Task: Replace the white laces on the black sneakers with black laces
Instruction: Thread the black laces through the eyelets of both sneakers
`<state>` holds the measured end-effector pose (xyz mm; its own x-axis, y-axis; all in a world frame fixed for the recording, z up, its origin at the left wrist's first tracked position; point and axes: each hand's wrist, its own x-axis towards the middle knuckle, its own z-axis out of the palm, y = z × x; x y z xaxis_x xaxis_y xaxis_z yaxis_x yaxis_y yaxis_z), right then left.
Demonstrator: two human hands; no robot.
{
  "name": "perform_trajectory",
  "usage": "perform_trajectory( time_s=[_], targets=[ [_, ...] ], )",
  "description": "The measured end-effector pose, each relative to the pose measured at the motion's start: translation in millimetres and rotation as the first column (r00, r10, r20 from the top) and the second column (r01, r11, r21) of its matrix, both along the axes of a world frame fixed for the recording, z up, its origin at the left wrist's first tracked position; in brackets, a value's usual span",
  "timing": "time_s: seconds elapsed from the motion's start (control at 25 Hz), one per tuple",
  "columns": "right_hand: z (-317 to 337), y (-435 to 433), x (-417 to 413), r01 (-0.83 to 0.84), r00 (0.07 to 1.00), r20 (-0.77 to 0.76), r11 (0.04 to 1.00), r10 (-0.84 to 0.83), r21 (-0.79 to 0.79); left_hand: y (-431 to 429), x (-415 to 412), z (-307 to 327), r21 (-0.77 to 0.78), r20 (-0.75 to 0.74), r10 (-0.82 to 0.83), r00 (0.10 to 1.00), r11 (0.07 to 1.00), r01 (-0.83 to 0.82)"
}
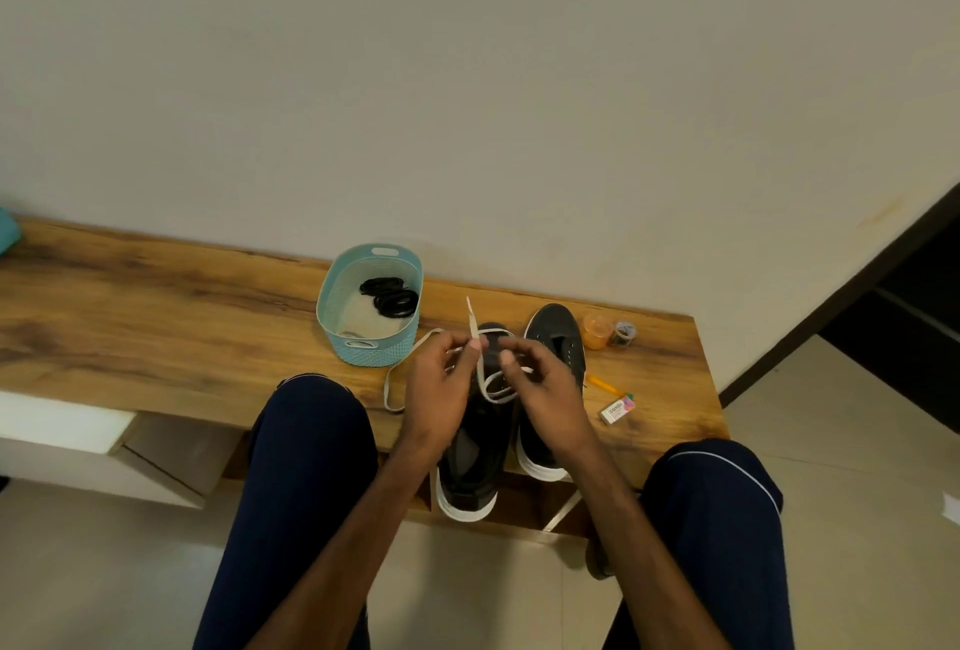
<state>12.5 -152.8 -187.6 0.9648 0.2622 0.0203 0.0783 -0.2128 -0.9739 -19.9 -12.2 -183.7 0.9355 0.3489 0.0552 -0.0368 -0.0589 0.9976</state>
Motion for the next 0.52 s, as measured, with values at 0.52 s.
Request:
perform_trajectory(
  time_s=[0.52],
  targets=[
    [-4.7, -28.2, -7.8, -0.306, 0.952, -0.097, 0.915, 0.290, -0.264, 14.1, -19.6, 0.4, 0.754, -0.259, -0.270, 0.927, 0.543, 0.369]
  ],
)
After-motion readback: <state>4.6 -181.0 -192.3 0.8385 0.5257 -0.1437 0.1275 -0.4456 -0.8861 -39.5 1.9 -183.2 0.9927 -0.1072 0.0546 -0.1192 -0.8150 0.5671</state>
